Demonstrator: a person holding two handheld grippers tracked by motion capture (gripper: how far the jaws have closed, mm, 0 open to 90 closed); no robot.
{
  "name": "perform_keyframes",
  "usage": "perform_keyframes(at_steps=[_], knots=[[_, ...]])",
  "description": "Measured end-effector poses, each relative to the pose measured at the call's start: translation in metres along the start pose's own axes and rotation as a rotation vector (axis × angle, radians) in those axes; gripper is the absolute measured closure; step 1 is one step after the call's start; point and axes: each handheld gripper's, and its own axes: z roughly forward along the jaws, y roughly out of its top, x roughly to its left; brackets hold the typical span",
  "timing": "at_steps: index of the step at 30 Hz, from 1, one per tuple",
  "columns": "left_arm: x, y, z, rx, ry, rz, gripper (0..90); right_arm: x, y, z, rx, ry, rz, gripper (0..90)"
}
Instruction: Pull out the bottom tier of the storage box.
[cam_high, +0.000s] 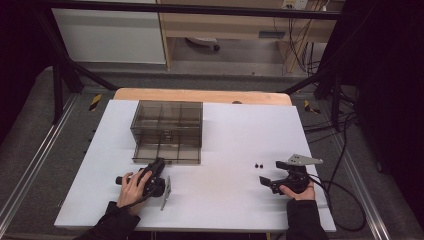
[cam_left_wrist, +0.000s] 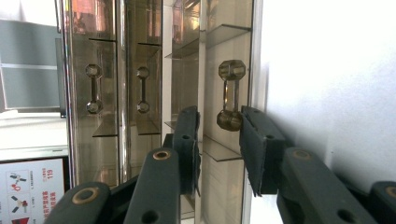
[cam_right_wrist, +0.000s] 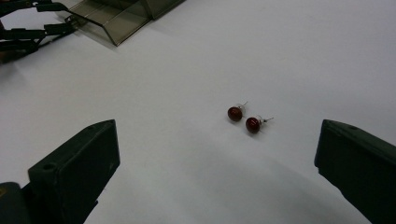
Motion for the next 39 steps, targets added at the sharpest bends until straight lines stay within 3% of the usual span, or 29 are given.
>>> perform_keyframes(at_steps=[6, 17, 26, 28, 34, 39], knots=[[0.001, 0.000, 0.000, 0.004, -0.012, -0.009, 67.6, 0.000, -0.001, 0.001, 0.006, -0.001, -0.005, 0.6], [0.006, -0.001, -0.001, -0.015, -0.050, -0.064, 60.5, 0.000, -0.001, 0.002, 0.012, -0.004, -0.007, 0.6], [0.014, -0.003, -0.003, -0.018, -0.070, -0.150, 48.3, 0.000, -0.001, 0.003, 0.015, -0.005, -0.008, 0.6], [0.016, -0.004, -0.004, -0.011, -0.070, -0.181, 40.7, 0.000, -0.001, 0.003, 0.016, -0.006, -0.007, 0.6], [0.022, -0.006, -0.005, 0.007, -0.082, -0.254, 30.7, 0.000, -0.001, 0.003, 0.015, -0.004, -0.005, 0.6], [0.026, -0.010, -0.006, 0.010, -0.104, -0.343, 23.8, 0.000, -0.001, 0.003, 0.015, -0.004, -0.007, 0.6]])
